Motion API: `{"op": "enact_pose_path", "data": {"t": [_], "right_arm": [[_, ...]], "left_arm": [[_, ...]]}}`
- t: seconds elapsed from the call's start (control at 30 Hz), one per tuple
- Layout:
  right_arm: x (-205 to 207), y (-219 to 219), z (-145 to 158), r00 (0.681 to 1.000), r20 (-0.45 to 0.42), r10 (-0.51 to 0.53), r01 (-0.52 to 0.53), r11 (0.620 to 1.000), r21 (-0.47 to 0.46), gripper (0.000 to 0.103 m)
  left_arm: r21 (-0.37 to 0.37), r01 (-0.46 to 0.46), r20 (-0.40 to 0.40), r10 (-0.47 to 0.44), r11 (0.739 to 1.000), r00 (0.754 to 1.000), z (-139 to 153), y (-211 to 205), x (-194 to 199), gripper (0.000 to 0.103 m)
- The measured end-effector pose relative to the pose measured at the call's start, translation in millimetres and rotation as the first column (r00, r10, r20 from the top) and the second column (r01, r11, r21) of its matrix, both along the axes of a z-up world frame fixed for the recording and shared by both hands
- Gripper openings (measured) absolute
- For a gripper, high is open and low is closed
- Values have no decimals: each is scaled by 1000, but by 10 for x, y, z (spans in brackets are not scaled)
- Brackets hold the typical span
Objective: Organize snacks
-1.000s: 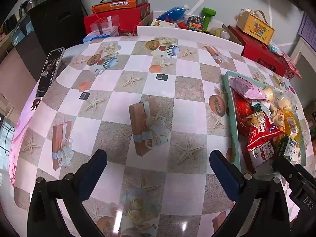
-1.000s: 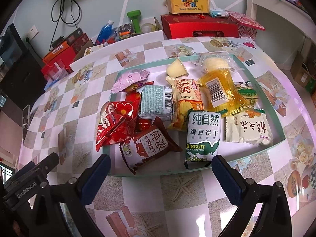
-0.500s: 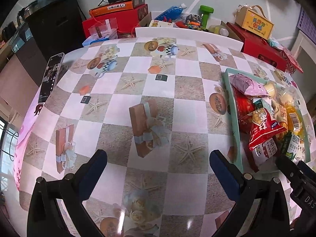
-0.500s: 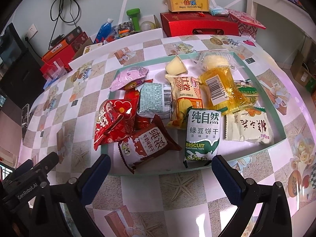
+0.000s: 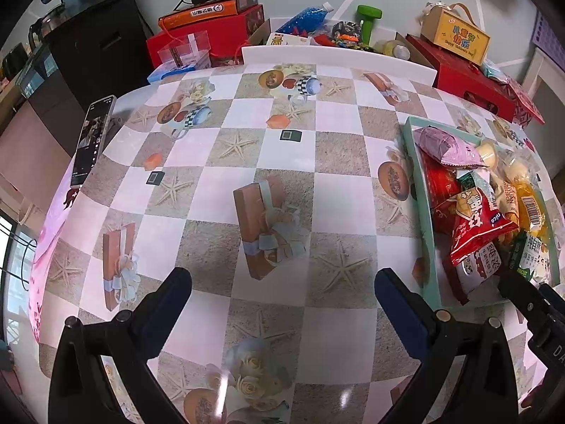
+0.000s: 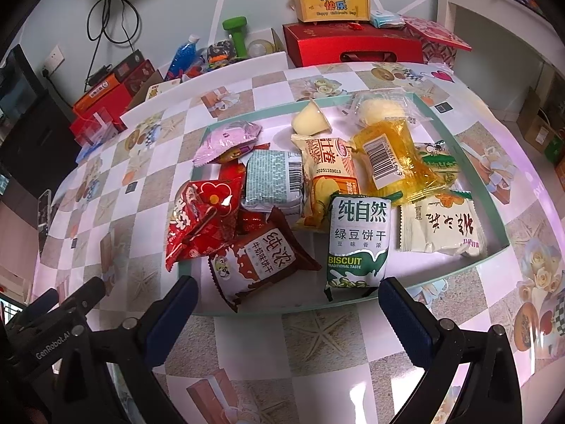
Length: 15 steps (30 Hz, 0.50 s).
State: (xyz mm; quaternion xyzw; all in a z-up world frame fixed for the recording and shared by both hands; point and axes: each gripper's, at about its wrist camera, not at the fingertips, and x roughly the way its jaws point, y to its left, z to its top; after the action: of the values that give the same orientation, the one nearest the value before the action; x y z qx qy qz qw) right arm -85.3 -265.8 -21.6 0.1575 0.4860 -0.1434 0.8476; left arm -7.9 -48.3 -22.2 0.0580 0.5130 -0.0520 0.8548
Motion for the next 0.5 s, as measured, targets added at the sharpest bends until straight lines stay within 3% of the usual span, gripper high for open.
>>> {"op": "enact_pose_path", "data": {"t": [0.5], "right_arm": [[1, -5, -15, 1000, -1, 0, 0, 1000, 0, 103]], "left_arm": [[0, 7, -11, -7, 1000, 1000, -25, -13, -1, 103]]}}
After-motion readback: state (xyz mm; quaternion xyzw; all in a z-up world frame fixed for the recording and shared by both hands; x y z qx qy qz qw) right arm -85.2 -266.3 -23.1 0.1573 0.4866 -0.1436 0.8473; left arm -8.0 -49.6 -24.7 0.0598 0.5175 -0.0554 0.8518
